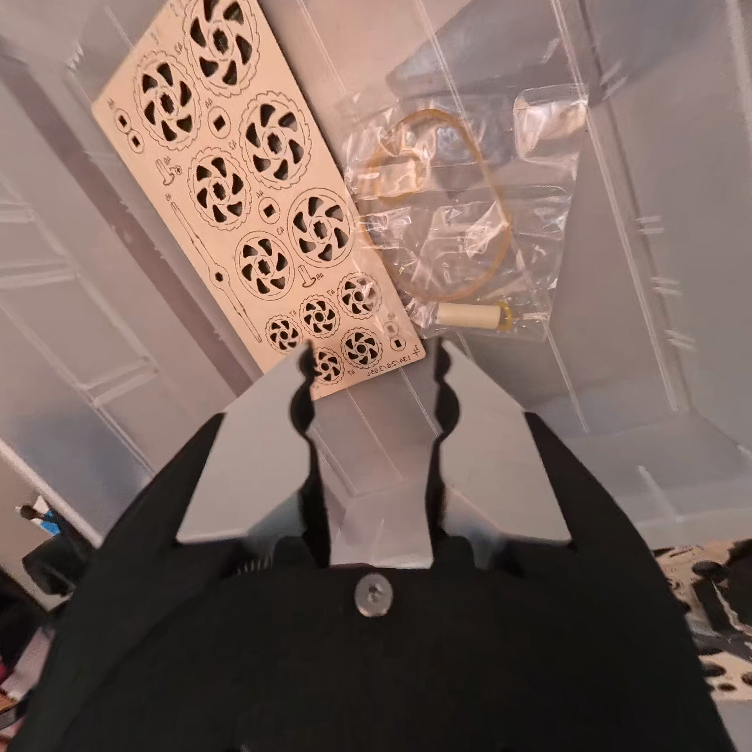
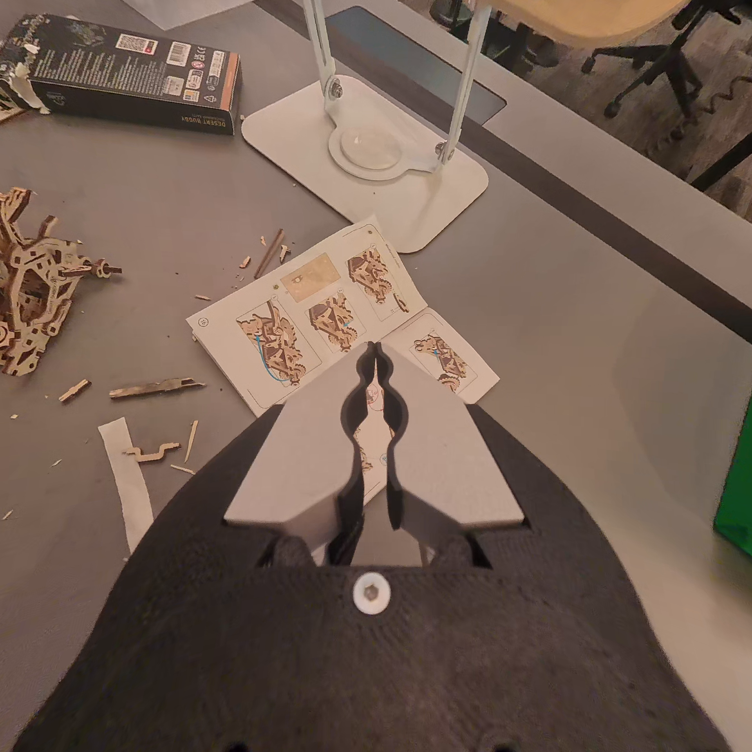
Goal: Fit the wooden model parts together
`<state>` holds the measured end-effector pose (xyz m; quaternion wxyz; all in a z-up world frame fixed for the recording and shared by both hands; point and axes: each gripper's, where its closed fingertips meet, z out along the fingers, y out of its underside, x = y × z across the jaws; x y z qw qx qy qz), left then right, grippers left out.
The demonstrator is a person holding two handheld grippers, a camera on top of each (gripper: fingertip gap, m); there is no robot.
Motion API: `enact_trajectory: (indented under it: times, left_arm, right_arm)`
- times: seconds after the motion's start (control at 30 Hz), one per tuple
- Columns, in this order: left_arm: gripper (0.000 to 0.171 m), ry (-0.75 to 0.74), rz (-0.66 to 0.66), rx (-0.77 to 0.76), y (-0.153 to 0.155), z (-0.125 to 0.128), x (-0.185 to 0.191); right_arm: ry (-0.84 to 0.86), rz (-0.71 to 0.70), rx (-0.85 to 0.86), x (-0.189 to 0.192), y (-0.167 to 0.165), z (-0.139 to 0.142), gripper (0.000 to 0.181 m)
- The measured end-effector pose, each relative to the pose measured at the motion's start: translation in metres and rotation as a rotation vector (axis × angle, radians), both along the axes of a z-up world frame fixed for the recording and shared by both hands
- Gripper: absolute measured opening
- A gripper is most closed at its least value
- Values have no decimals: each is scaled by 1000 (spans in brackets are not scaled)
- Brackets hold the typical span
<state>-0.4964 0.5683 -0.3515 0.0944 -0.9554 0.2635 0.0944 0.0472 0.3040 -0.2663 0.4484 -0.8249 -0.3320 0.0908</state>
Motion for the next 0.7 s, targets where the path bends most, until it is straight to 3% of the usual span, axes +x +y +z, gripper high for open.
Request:
enact_trajectory:
  times: [0.1, 0.23, 0.3, 0.57, 0.7]
  left_arm:
    - [28, -125, 19, -52, -3, -5, 8]
    - [25, -115, 13, -33, -1, -5, 8]
    - [0, -131, -5, -23, -1, -4, 15]
    - [0, -16, -11, 98, 7, 2, 3]
    - [0, -62, 16, 188, 11, 12, 3]
  right_arm:
    - [12, 4, -8, 2, -2, -2, 0]
    - [14, 5, -10, 7, 1, -5, 0]
    - [18, 3, -11, 10, 1, -5, 0]
    - [13, 4, -8, 15, 2, -6, 0]
    - [14, 5, -19, 16, 2, -11, 0]
